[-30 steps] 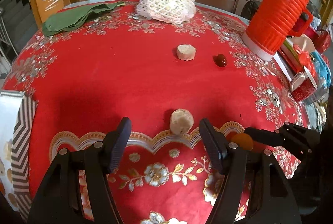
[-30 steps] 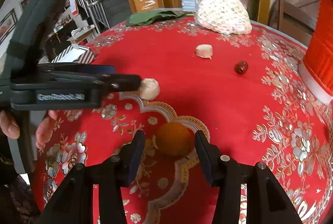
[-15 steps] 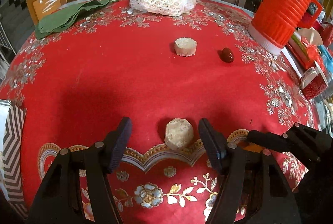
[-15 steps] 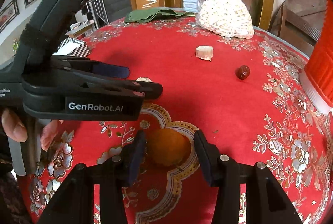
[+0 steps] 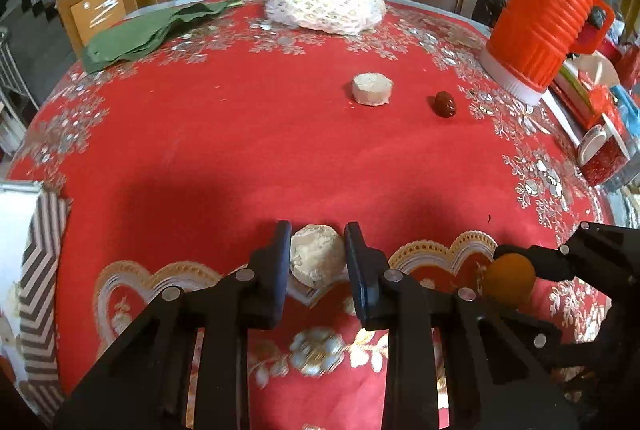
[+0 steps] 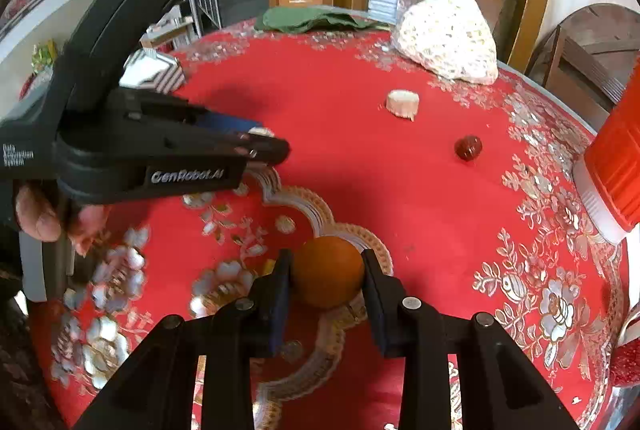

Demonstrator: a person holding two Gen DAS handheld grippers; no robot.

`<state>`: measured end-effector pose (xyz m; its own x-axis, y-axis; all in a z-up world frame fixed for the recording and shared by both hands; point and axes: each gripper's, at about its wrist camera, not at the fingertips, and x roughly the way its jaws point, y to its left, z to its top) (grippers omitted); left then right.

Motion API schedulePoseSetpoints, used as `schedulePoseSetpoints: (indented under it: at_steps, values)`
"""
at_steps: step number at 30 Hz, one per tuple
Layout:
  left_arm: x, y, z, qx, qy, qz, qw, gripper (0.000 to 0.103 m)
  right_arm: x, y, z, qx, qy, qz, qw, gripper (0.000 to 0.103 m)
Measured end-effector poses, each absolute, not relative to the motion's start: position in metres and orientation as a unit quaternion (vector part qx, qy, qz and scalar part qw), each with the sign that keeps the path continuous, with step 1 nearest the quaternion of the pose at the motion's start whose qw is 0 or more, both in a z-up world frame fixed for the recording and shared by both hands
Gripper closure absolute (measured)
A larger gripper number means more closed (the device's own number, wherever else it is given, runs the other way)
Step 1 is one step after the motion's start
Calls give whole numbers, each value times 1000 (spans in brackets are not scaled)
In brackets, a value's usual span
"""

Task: Organize fruits
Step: 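Carry the orange and beige slice over the white box with both tools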

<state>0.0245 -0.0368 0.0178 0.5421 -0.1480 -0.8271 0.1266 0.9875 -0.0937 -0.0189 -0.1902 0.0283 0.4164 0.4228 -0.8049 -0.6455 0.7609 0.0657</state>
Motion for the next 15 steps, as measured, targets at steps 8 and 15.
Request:
schedulePoseSetpoints:
  at_steps: [8, 15]
  values:
    - [-4, 2, 41, -33, 454, -49, 889, 77, -22, -159, 39, -130, 426, 342, 828, 71]
    - [-27, 39, 54, -42, 443, -15, 896, 77, -26, -116, 46, -147, 418, 374, 815, 71]
